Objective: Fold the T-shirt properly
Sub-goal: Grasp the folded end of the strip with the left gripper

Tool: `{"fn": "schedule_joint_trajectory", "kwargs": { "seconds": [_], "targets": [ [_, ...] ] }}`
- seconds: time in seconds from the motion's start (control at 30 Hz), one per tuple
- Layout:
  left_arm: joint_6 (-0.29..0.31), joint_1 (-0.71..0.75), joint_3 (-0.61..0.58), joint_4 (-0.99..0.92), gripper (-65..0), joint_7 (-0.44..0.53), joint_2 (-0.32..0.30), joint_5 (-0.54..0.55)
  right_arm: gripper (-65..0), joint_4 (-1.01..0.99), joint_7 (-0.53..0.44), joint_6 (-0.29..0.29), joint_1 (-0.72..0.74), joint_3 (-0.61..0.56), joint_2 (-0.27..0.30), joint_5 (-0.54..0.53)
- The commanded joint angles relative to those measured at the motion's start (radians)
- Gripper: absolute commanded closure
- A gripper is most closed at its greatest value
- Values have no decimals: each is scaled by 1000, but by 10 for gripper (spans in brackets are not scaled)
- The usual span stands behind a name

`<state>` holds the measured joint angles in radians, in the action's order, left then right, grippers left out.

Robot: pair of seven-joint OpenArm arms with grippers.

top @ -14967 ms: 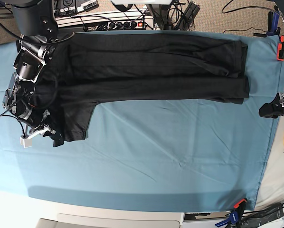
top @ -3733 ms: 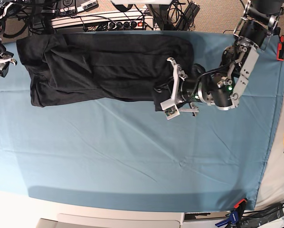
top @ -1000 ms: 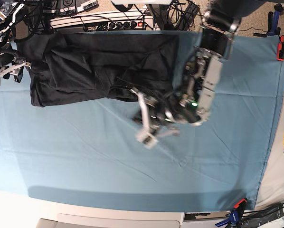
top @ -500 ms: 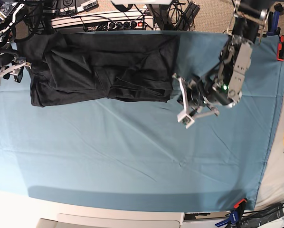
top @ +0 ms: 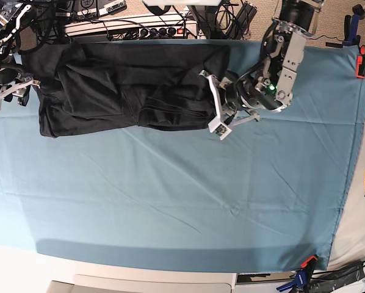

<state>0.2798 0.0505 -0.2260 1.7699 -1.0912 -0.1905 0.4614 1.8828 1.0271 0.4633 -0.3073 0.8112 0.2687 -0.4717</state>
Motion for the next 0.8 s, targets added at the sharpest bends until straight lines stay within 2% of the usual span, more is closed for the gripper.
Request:
{"fn": "schedule_joint_trajectory", "kwargs": {
  "seconds": [0.0, 0.4, 0.77],
  "targets": [
    [3, -9, 2, 20, 0, 15, 10, 24, -289, 13, -30, -4, 5, 6, 23, -10],
    [5, -24, 2, 23, 0, 23, 13, 6, -289, 13, -33, -4, 5, 6, 23, -10],
    [8, -23, 1, 107, 0, 60, 25, 39, -289, 13, -33, -4, 5, 6, 22, -10]
  ]
}}
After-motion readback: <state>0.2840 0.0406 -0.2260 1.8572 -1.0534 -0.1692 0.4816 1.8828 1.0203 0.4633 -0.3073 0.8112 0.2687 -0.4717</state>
